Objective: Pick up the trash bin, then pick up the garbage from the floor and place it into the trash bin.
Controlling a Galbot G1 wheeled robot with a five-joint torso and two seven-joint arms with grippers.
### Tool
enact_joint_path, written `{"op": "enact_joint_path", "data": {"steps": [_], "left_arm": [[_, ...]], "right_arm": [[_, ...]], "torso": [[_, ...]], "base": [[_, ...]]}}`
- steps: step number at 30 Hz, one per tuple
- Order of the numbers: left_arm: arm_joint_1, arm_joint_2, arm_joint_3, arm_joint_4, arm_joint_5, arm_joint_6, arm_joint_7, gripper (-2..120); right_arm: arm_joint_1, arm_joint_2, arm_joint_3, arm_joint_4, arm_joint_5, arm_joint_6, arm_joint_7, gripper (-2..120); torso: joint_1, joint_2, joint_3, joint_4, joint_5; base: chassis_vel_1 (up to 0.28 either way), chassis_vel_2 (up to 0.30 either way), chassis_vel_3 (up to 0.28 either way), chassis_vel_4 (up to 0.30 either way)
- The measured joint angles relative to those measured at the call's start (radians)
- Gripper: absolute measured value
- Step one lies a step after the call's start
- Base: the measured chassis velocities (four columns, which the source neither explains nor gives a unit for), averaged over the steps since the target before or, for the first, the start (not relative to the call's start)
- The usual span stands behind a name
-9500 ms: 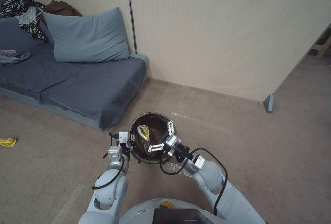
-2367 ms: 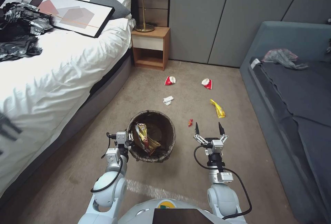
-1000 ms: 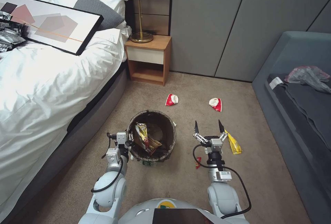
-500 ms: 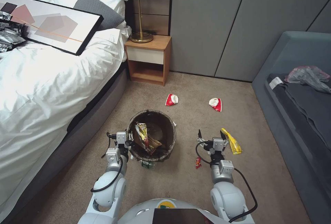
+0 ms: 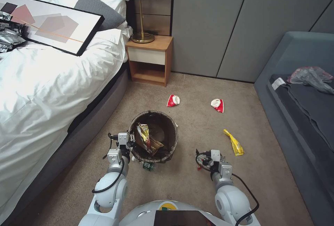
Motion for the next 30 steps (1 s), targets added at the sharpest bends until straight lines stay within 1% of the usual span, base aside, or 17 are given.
{"op": "enact_joint_path", "data": {"steps": [10,13,16,18,25,28,30], "left_arm": [[-0.001,-0.004,0.000,0.003,-0.001,0.000,0.000,5],[-0.001,-0.004,0.000,0.004,-0.001,0.000,-0.001,5],[-0.001,-0.005,0.001,0.005,0.000,0.000,-0.001,5],[-0.002,-0.005,0.001,0.007,0.000,0.000,-0.001,5],[-0.003,-0.005,0.002,0.008,0.001,0.000,-0.001,5],[-0.003,-0.005,0.002,0.008,0.001,0.000,-0.001,5],[-0.002,-0.005,0.002,0.008,0.001,0.000,-0.001,5]], "right_arm": [[0.016,0.000,-0.021,-0.094,0.048,-0.037,0.005,100],[0.017,0.001,-0.022,-0.099,0.048,-0.037,0.005,100],[0.018,0.001,-0.022,-0.109,0.048,-0.037,0.005,100],[0.026,0.004,-0.022,-0.139,0.048,-0.033,0.003,100],[0.051,0.009,-0.023,-0.190,0.046,-0.019,0.000,100],[0.089,0.016,-0.023,-0.240,0.045,-0.003,0.004,100],[0.098,0.017,-0.023,-0.253,0.045,0.000,0.004,100]], "torso": [[0.000,0.000,0.000,0.0000,-0.0001],[0.000,0.000,0.000,0.0000,-0.0001],[0.000,0.000,0.000,0.0000,-0.0002],[0.000,0.000,0.000,-0.0001,-0.0002],[0.000,0.000,0.000,0.0000,-0.0003],[0.000,0.000,0.000,0.0001,-0.0002],[0.000,0.000,0.000,0.0001,-0.0002]], "base": [[0.000,0.000,0.000,0.000],[0.000,0.000,0.000,0.000],[0.000,0.000,0.000,0.000],[0.000,0.000,0.000,0.000],[0.000,0.000,0.000,0.000],[0.000,0.000,0.000,0.000],[0.000,0.000,0.000,0.000]]}}
